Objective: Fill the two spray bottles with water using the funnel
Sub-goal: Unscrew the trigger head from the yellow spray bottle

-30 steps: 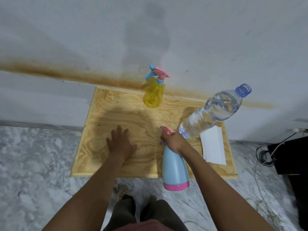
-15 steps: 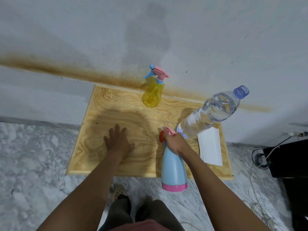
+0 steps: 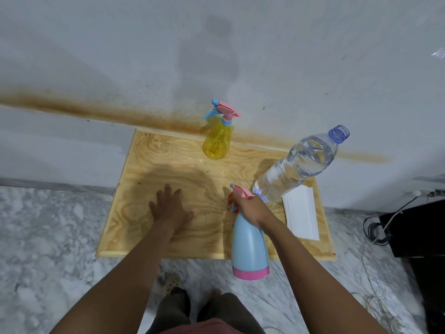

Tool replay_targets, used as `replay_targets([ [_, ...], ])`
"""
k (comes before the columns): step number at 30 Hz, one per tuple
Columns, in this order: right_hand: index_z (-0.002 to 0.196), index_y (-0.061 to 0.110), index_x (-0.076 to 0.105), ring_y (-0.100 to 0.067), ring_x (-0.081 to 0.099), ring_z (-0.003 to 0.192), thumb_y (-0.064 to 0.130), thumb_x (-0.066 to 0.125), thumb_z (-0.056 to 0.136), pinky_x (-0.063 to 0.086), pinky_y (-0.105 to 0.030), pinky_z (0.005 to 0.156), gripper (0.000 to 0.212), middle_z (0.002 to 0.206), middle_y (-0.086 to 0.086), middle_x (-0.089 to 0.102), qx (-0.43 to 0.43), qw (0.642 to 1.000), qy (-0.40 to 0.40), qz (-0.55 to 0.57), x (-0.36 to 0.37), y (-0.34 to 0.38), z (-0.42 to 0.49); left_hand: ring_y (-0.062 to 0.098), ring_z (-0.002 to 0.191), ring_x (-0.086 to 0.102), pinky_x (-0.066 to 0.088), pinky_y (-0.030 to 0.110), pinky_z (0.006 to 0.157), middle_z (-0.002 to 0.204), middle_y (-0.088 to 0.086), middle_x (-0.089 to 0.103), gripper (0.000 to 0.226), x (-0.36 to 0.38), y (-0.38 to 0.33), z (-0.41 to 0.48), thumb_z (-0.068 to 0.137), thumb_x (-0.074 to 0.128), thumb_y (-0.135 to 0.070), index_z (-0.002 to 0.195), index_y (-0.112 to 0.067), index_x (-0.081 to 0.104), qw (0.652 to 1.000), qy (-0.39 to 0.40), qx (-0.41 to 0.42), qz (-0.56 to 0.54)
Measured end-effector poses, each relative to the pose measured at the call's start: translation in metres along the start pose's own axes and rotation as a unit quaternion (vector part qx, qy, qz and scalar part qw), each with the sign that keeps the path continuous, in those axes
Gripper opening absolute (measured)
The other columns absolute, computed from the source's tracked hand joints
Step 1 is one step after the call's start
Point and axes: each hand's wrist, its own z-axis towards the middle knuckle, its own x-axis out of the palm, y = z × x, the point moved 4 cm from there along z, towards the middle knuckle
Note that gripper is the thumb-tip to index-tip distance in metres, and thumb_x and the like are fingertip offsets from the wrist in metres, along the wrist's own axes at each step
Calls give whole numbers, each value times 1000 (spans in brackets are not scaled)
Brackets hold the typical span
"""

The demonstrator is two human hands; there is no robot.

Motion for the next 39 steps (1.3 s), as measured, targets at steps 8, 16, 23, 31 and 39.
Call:
replay_targets([
  [8, 124, 15, 54, -16, 72, 68, 22, 46, 77, 54, -20, 64, 48, 109, -1, 70, -146, 979, -31, 137, -16, 44, -16, 8, 126, 50, 42, 28, 107, 145, -5, 51, 105, -22, -36, -43, 51, 87, -61, 144, -31, 46, 930, 225, 193, -218],
  [16, 108, 16, 64, -15, 68, 82, 16, 58, 80, 50, -30, 74, 28, 100, 4, 70, -265, 951, -54, 153, -18, 117, -16, 8, 109, 64, 58, 31, 86, 116, -14, 69, 72, -80, -61, -70, 63, 93, -33, 127, -35, 61, 861, 75, 288, -413],
  [23, 106, 24, 67, -4, 63, 88, 37, 79, 81, 46, -15, 71, 31, 100, 5, 70, -258, 948, -88, 167, -8, 139, -6, 10, 96, 65, 60, 34, 73, 103, -11, 67, 71, -114, -28, -63, 54, 85, -60, 116, -36, 60, 869, -144, 196, -431],
  [31, 109, 19, 69, -11, 68, 101, 25, 75, 87, 54, -24, 88, 23, 105, 6, 73, -234, 956, -60, 168, 11, 139, 34, 16, 88, 59, 47, 22, 61, 104, -8, 58, 75, -115, -18, -33, 66, 89, -42, 127, -17, 54, 896, -242, 114, -355],
  [39, 139, 18, 53, -6, 59, 104, 21, 68, 92, 49, -22, 91, 49, 115, 11, 58, -211, 974, 9, 76, 22, 134, 88, 18, 100, 64, 51, 24, 75, 111, -6, 61, 76, -97, -25, 34, 66, 89, -36, 130, -18, 51, 890, -228, 48, -391],
])
